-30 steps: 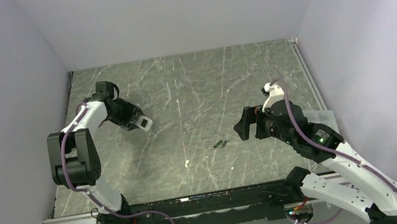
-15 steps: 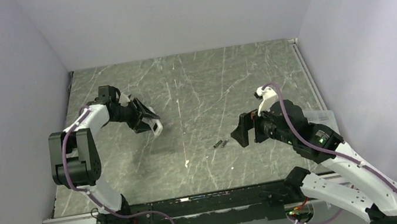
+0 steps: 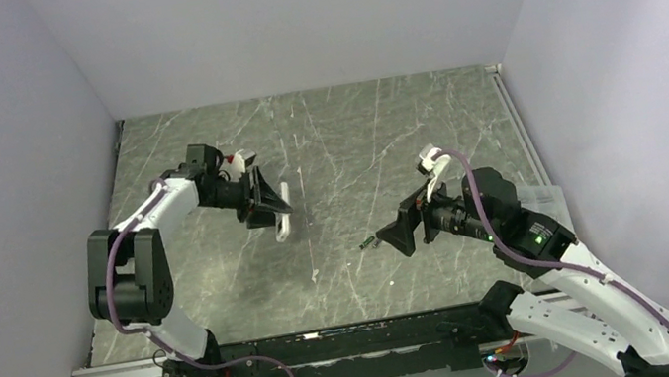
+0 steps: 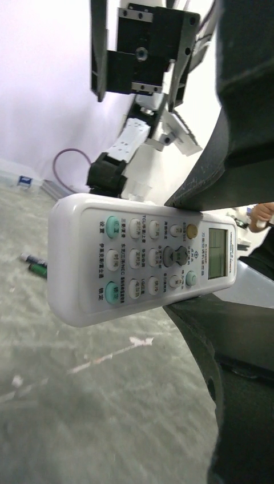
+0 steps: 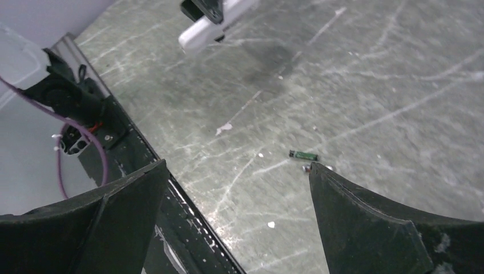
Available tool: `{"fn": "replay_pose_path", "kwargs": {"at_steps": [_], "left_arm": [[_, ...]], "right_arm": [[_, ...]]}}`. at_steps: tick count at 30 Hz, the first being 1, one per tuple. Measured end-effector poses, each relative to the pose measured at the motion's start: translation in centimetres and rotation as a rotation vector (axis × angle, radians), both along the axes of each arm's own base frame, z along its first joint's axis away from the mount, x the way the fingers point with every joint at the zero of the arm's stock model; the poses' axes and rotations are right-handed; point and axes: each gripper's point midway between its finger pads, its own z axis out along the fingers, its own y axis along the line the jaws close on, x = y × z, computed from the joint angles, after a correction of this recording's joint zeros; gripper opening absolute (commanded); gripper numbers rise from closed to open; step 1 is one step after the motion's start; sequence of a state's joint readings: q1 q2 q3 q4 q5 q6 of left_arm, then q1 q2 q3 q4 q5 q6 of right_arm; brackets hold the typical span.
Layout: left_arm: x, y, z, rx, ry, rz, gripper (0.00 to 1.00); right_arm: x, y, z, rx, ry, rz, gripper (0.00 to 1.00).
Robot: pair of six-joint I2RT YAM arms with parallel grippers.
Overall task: Load the batteries into the remote control
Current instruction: Pick up the remote control from the center of the board.
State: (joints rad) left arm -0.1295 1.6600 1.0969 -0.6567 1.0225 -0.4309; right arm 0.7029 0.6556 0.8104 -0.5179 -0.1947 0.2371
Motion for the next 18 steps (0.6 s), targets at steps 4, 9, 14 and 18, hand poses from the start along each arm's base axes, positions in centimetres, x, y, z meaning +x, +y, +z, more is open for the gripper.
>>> {"fn": "replay_pose_path", "kwargs": {"at_steps": [4, 9, 14, 18], "left_arm": [[-1.9, -1.6, 1.1, -0.050, -0.018, -0.070, 0.23], [-4.1, -3.1, 2.5, -0.100, -0.045, -0.146, 0.23], [-5.8, -4.3, 3.6, -0.123, -0.076, -0.208, 0.22], [-7.0, -4.8, 3.8, -0.127, -0.088, -0.240, 0.22]], "right_arm": [[-0.5, 1.5, 1.0, 0.055, -0.049, 0.092, 0.93], [-0.4, 3.1, 2.0, 0.102, -0.079, 0.162, 0.91], [-0.2, 4.2, 1.8, 0.087, -0.110, 0.234, 0.91], [-0.6, 5.0, 2.5, 0.085, -0.189, 0.320, 0.90]]}}
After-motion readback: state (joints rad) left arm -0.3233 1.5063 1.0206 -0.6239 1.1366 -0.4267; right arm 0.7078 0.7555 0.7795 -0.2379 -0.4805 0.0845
